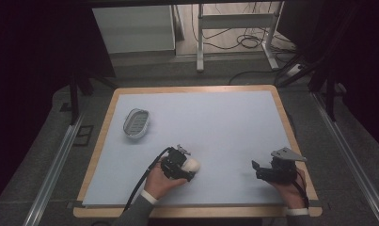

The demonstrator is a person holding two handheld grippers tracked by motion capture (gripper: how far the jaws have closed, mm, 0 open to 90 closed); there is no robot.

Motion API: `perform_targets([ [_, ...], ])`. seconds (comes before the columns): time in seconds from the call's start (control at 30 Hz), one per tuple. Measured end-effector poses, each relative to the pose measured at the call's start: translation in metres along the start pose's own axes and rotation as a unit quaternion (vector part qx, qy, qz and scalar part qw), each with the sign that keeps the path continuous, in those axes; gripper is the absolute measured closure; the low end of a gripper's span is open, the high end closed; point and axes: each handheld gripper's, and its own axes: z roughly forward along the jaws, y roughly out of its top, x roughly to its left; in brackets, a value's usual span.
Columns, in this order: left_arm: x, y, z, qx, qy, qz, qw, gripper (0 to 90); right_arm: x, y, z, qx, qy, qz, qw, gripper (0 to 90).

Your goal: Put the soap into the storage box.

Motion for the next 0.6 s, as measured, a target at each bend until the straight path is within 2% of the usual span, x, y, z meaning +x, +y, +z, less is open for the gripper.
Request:
perform_targets([
  [0.13, -0.0017, -0.0001, -0.0006, -0.003, -0.003, -0.001, 1.0, 46.7, 0.0, 0.0, -0.0002, 0.0, -0.001, 0.001, 1.0, 9.9],
  [0.6, 0.0007, -0.0008, -0.0062, -0.006, -0.013, 0.005, 0.9999, 48.9, -0.0006, 0.0, -0.0003, 0.0, -0.003, 0.001, 1.0, 9.9],
])
